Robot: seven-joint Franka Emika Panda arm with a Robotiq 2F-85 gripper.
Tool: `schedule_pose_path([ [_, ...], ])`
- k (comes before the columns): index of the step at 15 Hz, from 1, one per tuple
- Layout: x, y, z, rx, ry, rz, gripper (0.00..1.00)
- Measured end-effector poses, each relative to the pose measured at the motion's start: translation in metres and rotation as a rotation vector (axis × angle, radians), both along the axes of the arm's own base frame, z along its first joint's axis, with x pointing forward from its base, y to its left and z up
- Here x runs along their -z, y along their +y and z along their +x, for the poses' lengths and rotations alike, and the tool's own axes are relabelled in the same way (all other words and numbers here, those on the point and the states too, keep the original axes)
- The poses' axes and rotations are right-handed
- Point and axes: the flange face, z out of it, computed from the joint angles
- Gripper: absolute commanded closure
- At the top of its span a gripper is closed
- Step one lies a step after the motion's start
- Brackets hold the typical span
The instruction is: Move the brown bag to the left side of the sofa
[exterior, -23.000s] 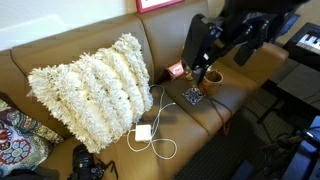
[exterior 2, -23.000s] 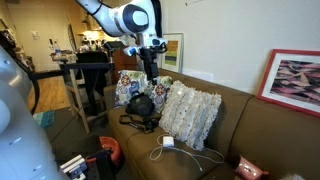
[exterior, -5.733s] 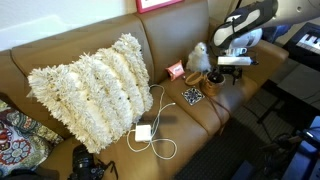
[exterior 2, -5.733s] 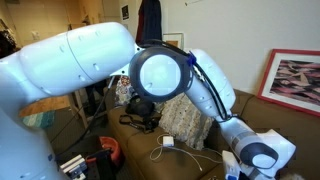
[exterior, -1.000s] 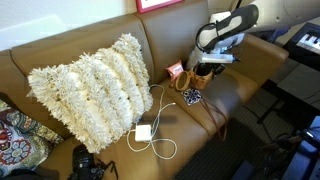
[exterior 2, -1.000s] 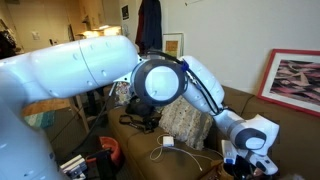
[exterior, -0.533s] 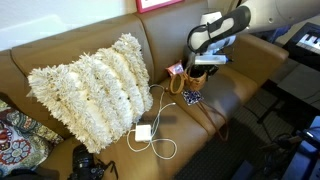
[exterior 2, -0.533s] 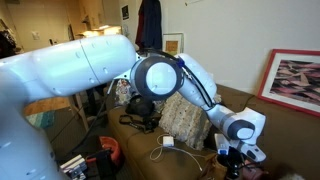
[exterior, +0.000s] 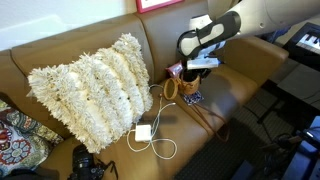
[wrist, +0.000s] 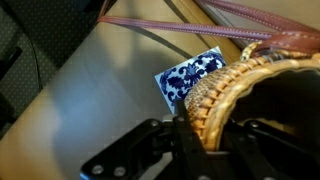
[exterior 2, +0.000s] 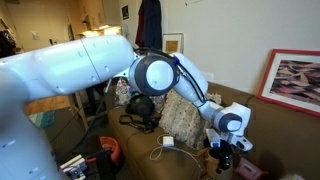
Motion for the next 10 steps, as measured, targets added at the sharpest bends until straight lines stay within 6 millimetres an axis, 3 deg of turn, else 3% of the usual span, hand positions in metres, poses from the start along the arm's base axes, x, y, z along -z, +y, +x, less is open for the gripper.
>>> schedule_pose_path([
  [5, 0.002, 0.025, 0.003, -0.051, 0.007, 0.005, 0.95],
  [10, 0.01, 0.031, -0.002, -0.059, 0.026, 0.007, 0.95],
])
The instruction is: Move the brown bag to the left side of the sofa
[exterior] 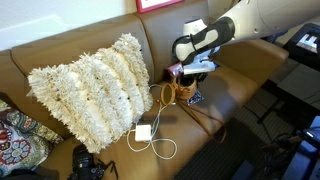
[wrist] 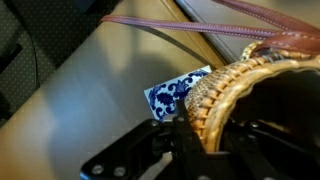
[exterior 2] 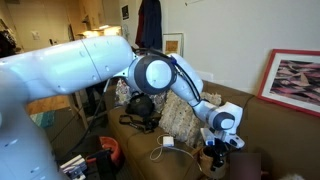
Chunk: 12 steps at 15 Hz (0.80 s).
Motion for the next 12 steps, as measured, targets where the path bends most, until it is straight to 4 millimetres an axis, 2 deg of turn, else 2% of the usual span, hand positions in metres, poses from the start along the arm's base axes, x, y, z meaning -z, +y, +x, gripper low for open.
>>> schedule_pose_path([
  [1, 0.0017, -0.0003, -0.0018, 0.001, 0.005, 0.0, 0.94],
  [2, 0.0034, -0.0005, -0.0035, 0.002, 0.009, 0.001, 0.58],
  [3, 0.0049, -0.0009, -0.0051, 0.003, 0.014, 0.001, 0.58],
  [5, 0.0078, -0.0015, -0.008, 0.005, 0.021, 0.001, 0.5],
  [12, 0.0086, -0.0057, -0.0103, 0.009, 0.028, -0.003, 0.02],
])
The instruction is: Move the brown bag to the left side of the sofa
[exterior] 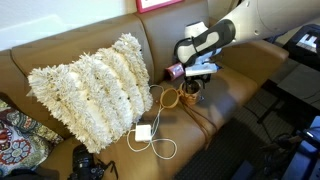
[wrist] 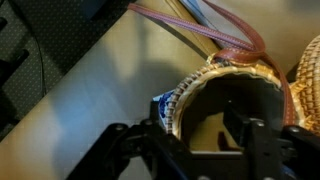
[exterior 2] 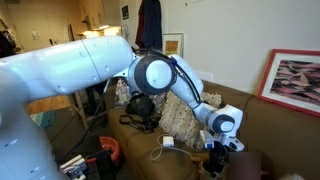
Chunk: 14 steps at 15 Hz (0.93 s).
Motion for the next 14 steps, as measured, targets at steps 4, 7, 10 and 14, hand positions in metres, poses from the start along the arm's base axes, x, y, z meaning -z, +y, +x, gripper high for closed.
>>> schedule_pose_path([
  [4, 0.0, -0.002, 0.0, 0.001, 0.0, -0.004, 0.0],
  [7, -0.005, -0.005, 0.002, 0.003, -0.007, -0.011, 0.0],
  [10, -0.025, -0.01, 0.011, 0.005, -0.036, -0.023, 0.0],
  [14, -0.067, -0.014, 0.028, 0.008, -0.096, -0.034, 0.0],
])
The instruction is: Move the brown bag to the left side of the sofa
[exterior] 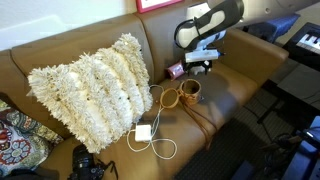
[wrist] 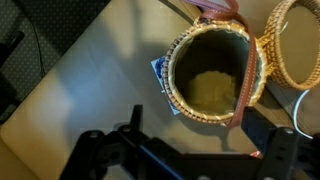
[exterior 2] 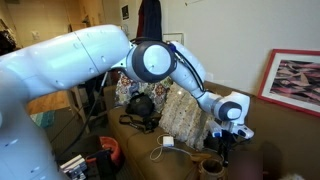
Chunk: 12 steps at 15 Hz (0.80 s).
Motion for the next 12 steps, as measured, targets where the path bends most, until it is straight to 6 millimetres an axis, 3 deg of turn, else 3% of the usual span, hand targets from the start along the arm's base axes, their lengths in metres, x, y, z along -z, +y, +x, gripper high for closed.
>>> schedule_pose_path([
  [5, -0.046, 0.002, 0.009, -0.001, -0.081, -0.011, 0.0],
  [12, -0.104, 0.008, -0.002, -0.014, -0.221, -0.039, 0.0],
])
